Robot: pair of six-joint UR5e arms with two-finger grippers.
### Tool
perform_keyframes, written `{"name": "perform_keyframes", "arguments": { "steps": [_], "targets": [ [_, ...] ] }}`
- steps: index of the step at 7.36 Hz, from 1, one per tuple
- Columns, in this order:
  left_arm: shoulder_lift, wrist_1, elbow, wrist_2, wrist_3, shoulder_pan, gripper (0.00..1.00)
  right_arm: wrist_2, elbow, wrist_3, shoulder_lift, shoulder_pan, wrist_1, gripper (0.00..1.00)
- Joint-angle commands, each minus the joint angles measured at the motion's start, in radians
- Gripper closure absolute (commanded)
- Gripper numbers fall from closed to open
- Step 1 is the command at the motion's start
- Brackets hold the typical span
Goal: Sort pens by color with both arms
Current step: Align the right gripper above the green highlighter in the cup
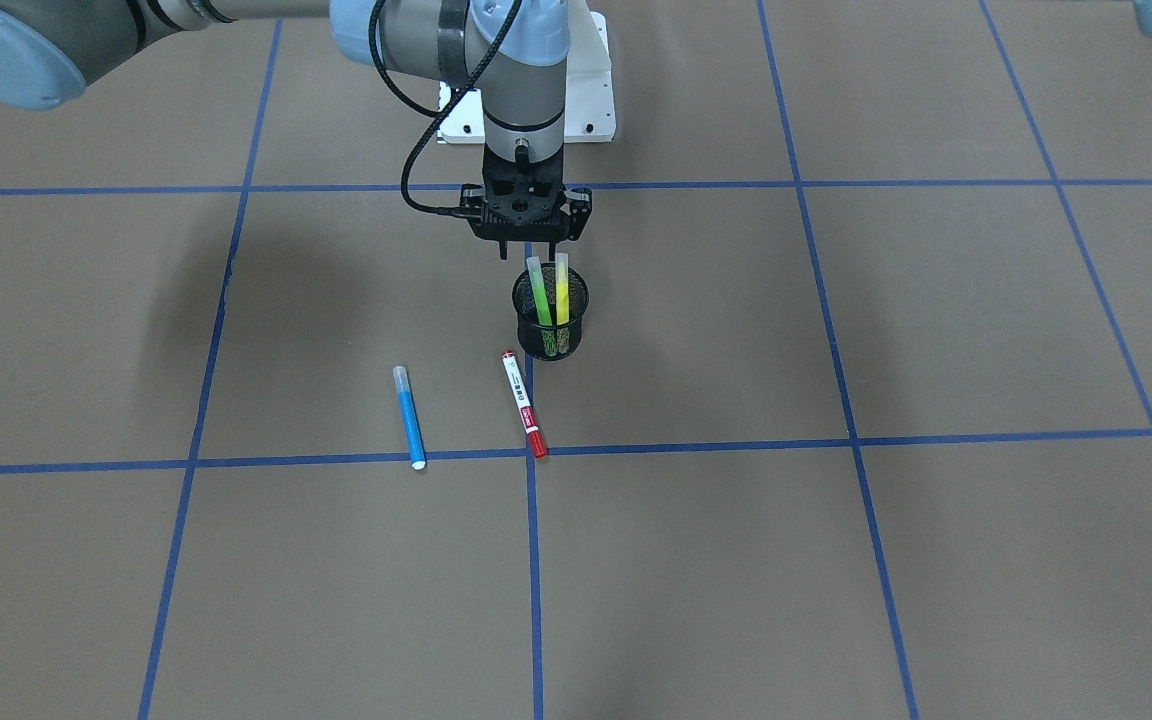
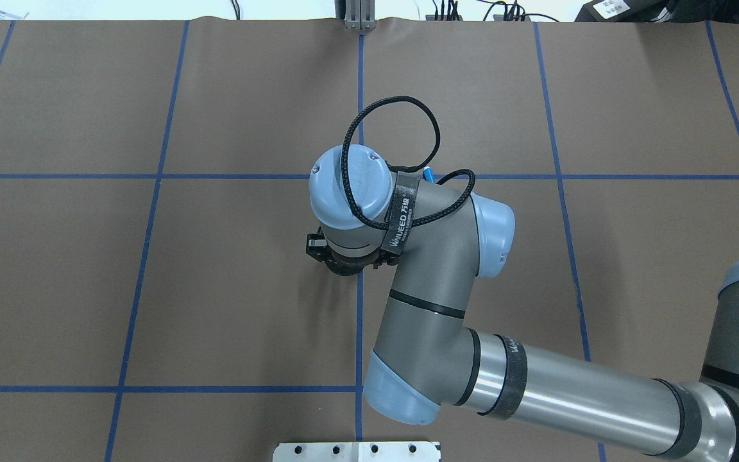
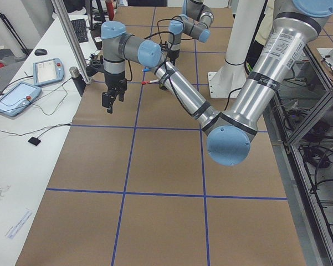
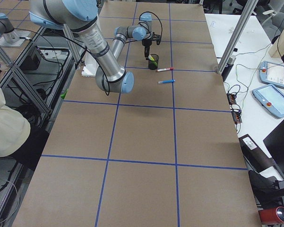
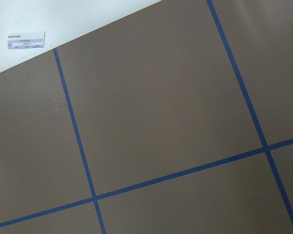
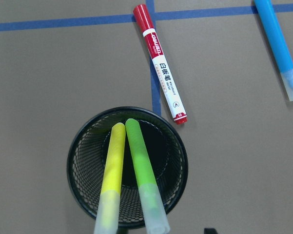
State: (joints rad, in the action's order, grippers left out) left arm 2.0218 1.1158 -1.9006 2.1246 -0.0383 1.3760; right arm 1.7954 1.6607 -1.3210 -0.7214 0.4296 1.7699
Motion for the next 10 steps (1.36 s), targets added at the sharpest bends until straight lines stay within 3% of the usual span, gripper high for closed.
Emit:
{"name": "perform_keyframes", "arguments": {
  "steps": [1, 2, 4, 10],
  "targets": [
    [0.000, -0.001, 0.000, 0.000, 0.000, 0.001, 0.01, -0.007, -0.004, 0.017, 0.000, 0.000, -0.001, 0.40],
    [0.000, -0.001, 0.000, 0.000, 0.000, 0.001, 0.01, -0.008, -0.004, 0.019, -0.001, 0.000, -0.001, 0.40],
    [0.000, 0.001, 0.000, 0.000, 0.000, 0.003, 0.01, -0.008, -0.004, 0.025, 0.002, 0.001, -0.001, 0.56],
    [0.000, -0.001, 0.000, -0.002, 0.000, 0.003, 0.01, -0.030, -0.024, 0.048, 0.004, 0.001, -0.043, 0.58]
  ]
}}
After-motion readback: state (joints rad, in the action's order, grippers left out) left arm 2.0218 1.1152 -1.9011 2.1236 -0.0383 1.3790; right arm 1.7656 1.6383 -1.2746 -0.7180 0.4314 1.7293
